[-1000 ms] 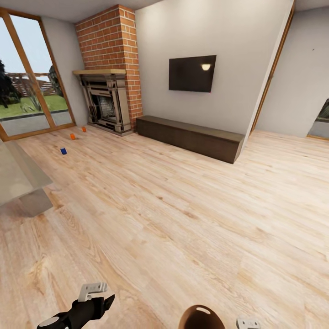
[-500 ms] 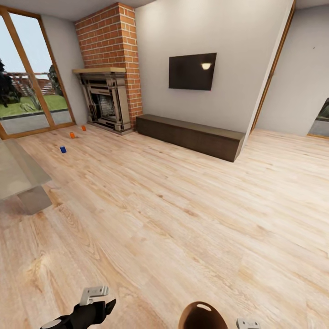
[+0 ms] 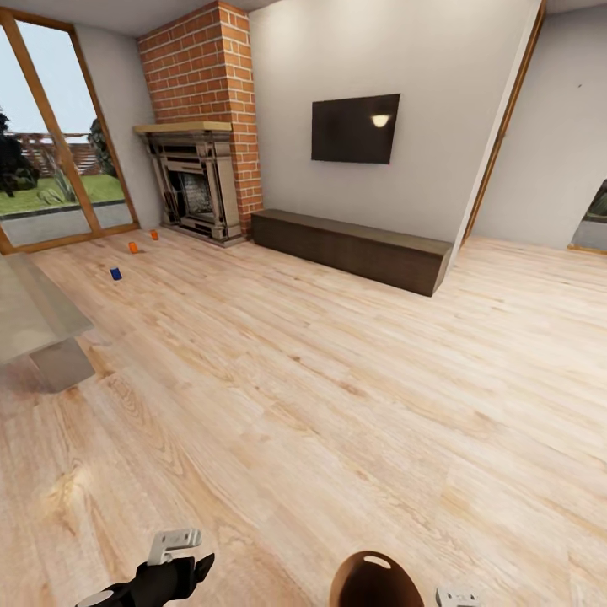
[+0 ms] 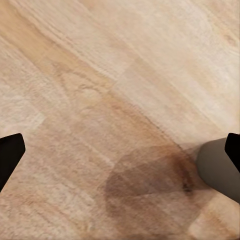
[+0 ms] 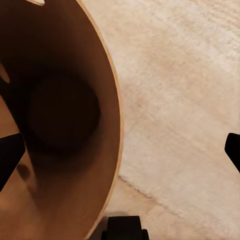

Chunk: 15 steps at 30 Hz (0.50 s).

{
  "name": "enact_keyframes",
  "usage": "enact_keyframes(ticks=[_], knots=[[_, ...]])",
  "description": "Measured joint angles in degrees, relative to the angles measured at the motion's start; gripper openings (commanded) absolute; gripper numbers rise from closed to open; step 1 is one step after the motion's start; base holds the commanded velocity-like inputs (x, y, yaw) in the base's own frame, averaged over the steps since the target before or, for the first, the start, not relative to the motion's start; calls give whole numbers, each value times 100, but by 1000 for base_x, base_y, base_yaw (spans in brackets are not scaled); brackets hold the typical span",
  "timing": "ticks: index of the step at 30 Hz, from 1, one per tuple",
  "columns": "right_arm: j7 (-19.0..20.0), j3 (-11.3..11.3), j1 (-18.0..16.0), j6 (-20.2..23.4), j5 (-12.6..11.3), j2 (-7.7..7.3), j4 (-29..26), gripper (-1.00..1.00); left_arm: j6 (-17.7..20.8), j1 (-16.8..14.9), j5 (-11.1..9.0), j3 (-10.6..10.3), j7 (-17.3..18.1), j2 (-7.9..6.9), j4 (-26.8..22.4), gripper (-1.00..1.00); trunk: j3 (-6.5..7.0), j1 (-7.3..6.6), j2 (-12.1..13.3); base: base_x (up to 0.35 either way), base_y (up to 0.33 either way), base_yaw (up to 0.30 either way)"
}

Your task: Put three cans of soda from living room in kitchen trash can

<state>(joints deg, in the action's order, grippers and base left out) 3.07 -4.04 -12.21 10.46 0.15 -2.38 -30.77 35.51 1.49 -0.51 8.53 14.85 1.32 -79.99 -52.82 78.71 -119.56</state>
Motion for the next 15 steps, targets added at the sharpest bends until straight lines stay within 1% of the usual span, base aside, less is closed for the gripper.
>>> enact_keyframes(ticks=[5, 15], knots=[[10, 17, 0, 0, 4, 14, -6, 100, 0, -1, -1, 1, 0, 0, 1, 100, -102, 110, -200, 0, 0, 0], [17, 17, 0, 8, -21, 2, -8, 100, -4, -1, -1, 0, 0, 0, 1, 100, -183, 111, -202, 0, 0, 0]])
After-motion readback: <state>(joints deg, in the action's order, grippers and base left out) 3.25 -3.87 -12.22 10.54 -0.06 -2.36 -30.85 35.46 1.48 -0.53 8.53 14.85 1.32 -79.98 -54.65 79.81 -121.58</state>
